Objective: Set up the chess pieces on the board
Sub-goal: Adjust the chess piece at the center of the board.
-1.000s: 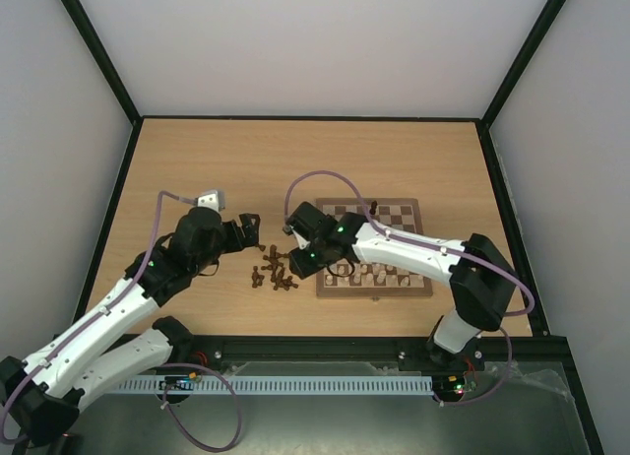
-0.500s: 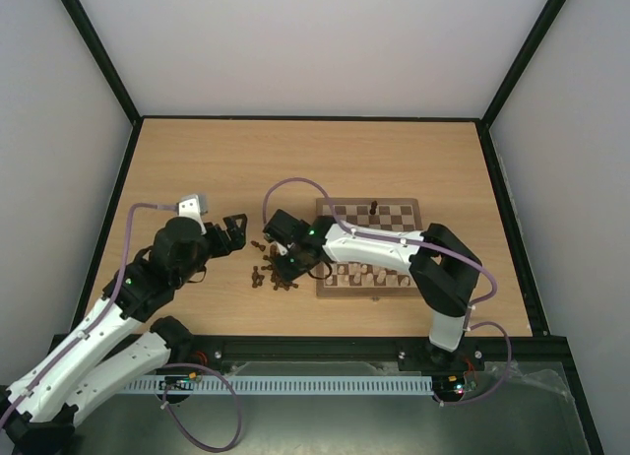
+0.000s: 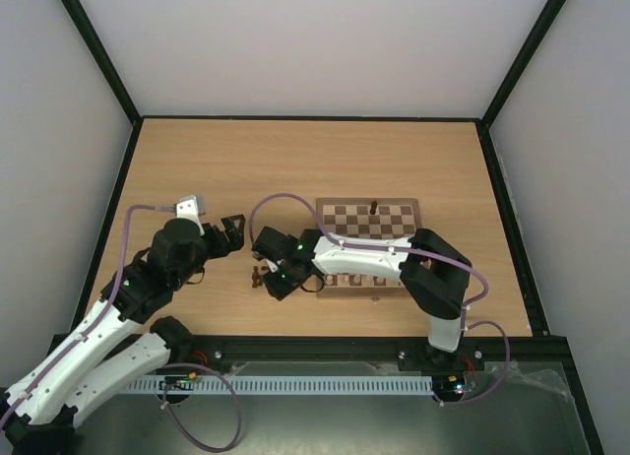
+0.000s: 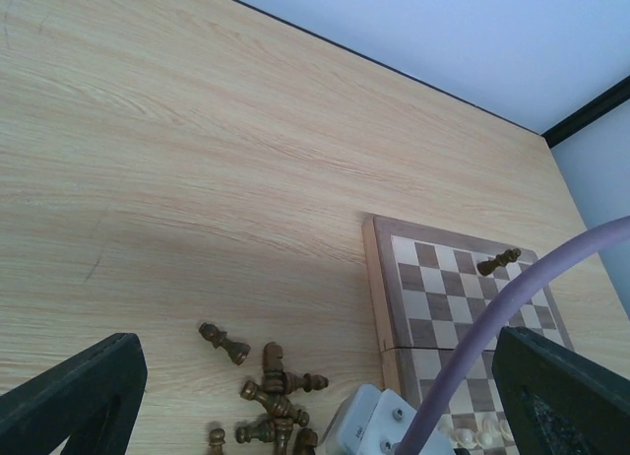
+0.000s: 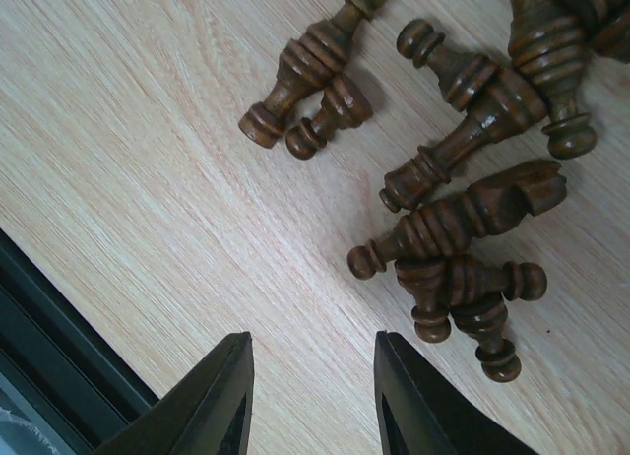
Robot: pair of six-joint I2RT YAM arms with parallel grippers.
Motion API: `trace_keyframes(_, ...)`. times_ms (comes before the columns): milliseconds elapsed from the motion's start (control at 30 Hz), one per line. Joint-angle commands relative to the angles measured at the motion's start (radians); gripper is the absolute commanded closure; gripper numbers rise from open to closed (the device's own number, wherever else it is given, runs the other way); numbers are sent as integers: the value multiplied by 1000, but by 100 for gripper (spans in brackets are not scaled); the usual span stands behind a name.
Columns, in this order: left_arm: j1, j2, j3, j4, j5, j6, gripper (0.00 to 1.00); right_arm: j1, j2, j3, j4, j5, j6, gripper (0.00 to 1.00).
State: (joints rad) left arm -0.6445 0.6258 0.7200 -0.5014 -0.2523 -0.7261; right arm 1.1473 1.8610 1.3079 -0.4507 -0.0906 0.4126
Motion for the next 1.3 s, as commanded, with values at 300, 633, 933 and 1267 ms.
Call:
trace_keyframes(300, 6, 10, 7, 0, -16, 2, 1, 4, 87, -18, -30, -20, 13, 64)
trace_keyframes(633, 6, 7, 6, 0, -18, 1, 1, -37, 126, 12, -25, 37, 17, 61)
trace_keyframes(933, 6, 4, 4, 0, -12, 0, 1, -89, 121, 49, -28, 59, -1, 55)
trace_keyframes(1267, 6, 9, 2, 6, -9, 2, 1, -99, 64, 81, -52, 97, -8, 52)
